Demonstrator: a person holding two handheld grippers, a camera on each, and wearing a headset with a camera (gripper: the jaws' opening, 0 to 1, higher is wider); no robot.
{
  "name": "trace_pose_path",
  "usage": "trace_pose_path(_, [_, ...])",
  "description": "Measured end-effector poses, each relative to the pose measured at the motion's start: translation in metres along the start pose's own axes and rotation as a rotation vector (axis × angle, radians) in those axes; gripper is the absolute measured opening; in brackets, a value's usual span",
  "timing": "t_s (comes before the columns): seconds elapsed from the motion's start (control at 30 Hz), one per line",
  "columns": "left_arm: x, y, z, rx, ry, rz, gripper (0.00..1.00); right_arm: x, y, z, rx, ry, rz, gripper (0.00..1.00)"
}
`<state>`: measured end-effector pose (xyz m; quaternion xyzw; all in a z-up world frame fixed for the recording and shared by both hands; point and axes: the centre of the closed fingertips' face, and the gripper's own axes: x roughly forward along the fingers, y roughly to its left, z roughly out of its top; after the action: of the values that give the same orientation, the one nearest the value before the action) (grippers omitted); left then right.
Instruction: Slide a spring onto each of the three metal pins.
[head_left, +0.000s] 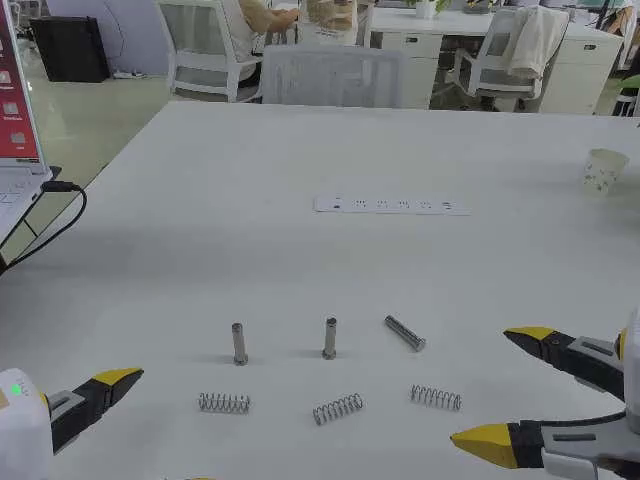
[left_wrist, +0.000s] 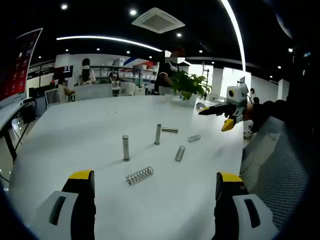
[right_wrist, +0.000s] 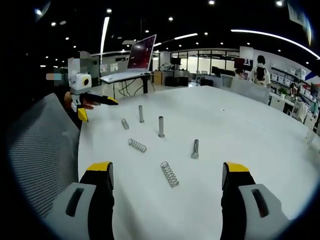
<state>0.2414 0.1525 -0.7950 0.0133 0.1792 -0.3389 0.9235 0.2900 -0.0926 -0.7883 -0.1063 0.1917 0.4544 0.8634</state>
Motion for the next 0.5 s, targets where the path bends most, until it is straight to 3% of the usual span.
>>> trace_pose_path(0.5, [-0.0025, 0.0032, -0.0024, -0.017, -0.015, 0.017, 0.98, 0.0030, 0.0029, -0.0001, -0.004, 0.010, 0.013, 0.89])
